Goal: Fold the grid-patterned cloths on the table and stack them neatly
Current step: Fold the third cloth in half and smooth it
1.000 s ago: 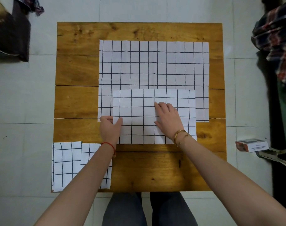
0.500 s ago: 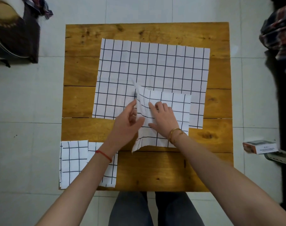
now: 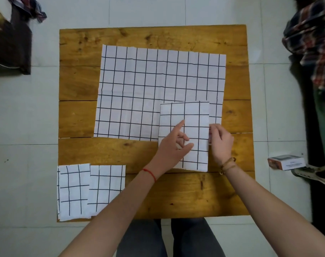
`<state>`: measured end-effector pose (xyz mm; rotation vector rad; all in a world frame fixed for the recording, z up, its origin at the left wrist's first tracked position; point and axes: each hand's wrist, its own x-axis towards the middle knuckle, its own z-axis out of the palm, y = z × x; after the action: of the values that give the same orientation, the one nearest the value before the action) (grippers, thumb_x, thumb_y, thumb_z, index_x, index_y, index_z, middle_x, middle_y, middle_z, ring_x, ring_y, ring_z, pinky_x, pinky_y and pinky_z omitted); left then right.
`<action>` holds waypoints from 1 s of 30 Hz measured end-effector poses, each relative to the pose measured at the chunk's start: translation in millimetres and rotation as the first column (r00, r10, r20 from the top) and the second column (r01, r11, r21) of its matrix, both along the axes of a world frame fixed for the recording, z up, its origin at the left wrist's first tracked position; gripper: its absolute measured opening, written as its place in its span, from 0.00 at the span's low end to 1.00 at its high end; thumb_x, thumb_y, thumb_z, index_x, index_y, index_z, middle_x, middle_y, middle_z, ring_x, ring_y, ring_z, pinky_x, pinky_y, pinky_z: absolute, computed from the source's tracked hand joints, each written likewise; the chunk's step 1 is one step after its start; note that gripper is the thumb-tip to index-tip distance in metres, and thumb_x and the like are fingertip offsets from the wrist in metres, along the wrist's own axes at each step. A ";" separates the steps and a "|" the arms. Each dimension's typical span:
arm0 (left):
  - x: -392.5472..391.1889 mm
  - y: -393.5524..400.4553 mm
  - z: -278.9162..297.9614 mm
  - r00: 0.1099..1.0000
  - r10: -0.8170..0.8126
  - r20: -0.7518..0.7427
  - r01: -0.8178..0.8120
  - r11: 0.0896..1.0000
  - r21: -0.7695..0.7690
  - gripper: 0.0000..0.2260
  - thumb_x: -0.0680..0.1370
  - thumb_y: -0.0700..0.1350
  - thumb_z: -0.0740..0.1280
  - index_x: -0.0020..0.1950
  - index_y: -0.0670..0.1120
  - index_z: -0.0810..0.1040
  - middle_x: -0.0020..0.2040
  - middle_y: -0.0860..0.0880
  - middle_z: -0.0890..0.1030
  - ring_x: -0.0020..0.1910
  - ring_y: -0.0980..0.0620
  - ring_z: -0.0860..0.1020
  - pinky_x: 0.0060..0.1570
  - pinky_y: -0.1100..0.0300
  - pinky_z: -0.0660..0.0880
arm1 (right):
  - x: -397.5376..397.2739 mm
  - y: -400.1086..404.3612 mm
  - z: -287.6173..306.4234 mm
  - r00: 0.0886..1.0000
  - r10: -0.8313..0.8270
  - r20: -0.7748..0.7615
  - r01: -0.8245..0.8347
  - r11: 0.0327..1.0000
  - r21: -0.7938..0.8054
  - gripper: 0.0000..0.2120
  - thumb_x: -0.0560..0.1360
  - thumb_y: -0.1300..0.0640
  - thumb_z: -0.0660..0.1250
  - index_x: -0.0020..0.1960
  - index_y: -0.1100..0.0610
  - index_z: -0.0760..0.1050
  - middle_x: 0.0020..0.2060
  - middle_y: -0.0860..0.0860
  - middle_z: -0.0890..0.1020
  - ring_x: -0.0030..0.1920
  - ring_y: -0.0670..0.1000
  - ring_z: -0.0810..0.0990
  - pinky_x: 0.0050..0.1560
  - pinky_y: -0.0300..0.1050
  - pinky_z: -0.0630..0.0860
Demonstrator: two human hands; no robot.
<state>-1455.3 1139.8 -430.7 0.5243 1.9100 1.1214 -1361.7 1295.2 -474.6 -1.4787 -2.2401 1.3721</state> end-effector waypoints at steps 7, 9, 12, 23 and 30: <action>-18.3 -35.8 -32.7 0.873 -0.172 -0.457 0.026 0.951 -0.308 0.26 0.77 0.44 0.64 0.74 0.49 0.63 0.66 0.51 0.68 0.65 0.51 0.65 0.67 0.55 0.68 | -6.3 9.1 -12.4 0.985 0.075 0.156 -0.081 0.996 0.032 0.07 0.75 0.54 0.67 0.42 0.57 0.76 0.28 0.47 0.76 0.32 0.46 0.74 0.37 0.41 0.72; -23.3 -41.5 -39.7 0.833 -0.226 -0.505 0.042 0.936 -0.350 0.26 0.76 0.43 0.65 0.74 0.48 0.64 0.69 0.50 0.67 0.68 0.50 0.64 0.67 0.52 0.68 | -9.0 8.2 -15.6 0.969 0.100 0.225 -0.121 0.989 0.083 0.05 0.74 0.56 0.68 0.45 0.56 0.74 0.32 0.48 0.77 0.35 0.49 0.76 0.39 0.48 0.77; -32.9 -38.4 -43.8 0.775 -0.300 -0.557 0.076 0.918 -0.389 0.27 0.76 0.43 0.65 0.74 0.46 0.63 0.72 0.49 0.65 0.71 0.49 0.62 0.68 0.53 0.68 | -16.0 5.5 -11.7 0.954 0.160 0.255 -0.231 0.932 0.278 0.12 0.72 0.56 0.69 0.52 0.57 0.71 0.43 0.51 0.76 0.44 0.51 0.75 0.47 0.49 0.76; -67.1 4.1 -53.1 0.678 -0.560 -0.476 0.152 0.741 -0.654 0.35 0.78 0.47 0.64 0.79 0.45 0.47 0.79 0.48 0.49 0.78 0.44 0.48 0.74 0.41 0.54 | -90.7 -33.2 -10.3 0.507 0.667 0.546 -0.860 0.436 0.266 0.27 0.80 0.54 0.55 0.77 0.57 0.55 0.76 0.52 0.59 0.76 0.59 0.54 0.75 0.59 0.55; -68.4 -2.7 -60.1 0.644 -0.619 -0.449 0.188 0.697 -0.692 0.37 0.78 0.48 0.64 0.79 0.46 0.45 0.80 0.49 0.45 0.78 0.43 0.46 0.73 0.38 0.54 | -71.4 -23.0 -20.4 0.477 0.637 0.605 -0.871 0.438 0.225 0.27 0.81 0.53 0.54 0.77 0.57 0.53 0.77 0.51 0.57 0.77 0.58 0.53 0.74 0.62 0.53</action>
<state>-1523.7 1137.0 -490.8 1.0421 2.3935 -0.0712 -1433.0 1272.2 -495.0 -0.5154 -3.4757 0.3508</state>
